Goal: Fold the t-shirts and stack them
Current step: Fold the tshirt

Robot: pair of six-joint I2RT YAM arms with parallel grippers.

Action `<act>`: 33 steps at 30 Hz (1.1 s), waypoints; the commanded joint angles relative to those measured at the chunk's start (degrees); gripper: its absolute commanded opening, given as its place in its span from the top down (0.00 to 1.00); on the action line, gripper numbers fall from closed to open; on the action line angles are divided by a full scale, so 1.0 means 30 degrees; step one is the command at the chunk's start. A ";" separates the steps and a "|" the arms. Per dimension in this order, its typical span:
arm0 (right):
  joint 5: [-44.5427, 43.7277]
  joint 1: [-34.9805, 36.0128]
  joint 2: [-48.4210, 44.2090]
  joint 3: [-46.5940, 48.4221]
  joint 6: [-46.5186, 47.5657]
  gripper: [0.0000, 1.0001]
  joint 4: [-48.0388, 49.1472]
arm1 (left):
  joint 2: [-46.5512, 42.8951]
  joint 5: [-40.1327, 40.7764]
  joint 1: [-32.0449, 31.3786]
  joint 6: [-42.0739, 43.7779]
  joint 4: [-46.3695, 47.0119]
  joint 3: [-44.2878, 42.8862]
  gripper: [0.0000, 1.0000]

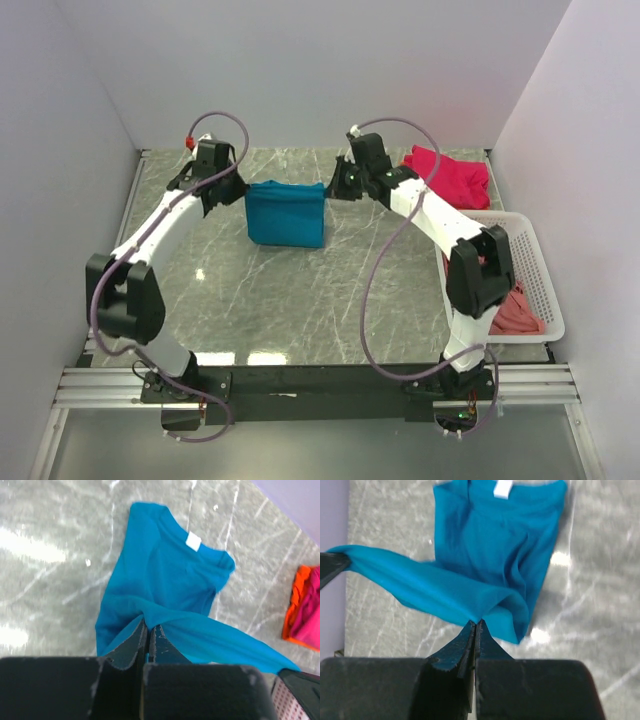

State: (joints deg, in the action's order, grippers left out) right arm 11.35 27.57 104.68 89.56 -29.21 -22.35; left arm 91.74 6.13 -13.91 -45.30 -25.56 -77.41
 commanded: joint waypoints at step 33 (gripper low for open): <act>0.2048 -0.1956 0.9135 0.8467 0.1154 0.33 -0.1686 | 0.4638 -0.3214 0.2001 0.0863 0.2129 -0.3063 0.01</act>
State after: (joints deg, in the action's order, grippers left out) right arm 21.21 20.01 134.98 115.24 -27.35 -25.54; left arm 113.23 -1.83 -7.70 -40.71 -23.55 -92.64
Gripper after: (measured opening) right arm 0.676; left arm 0.994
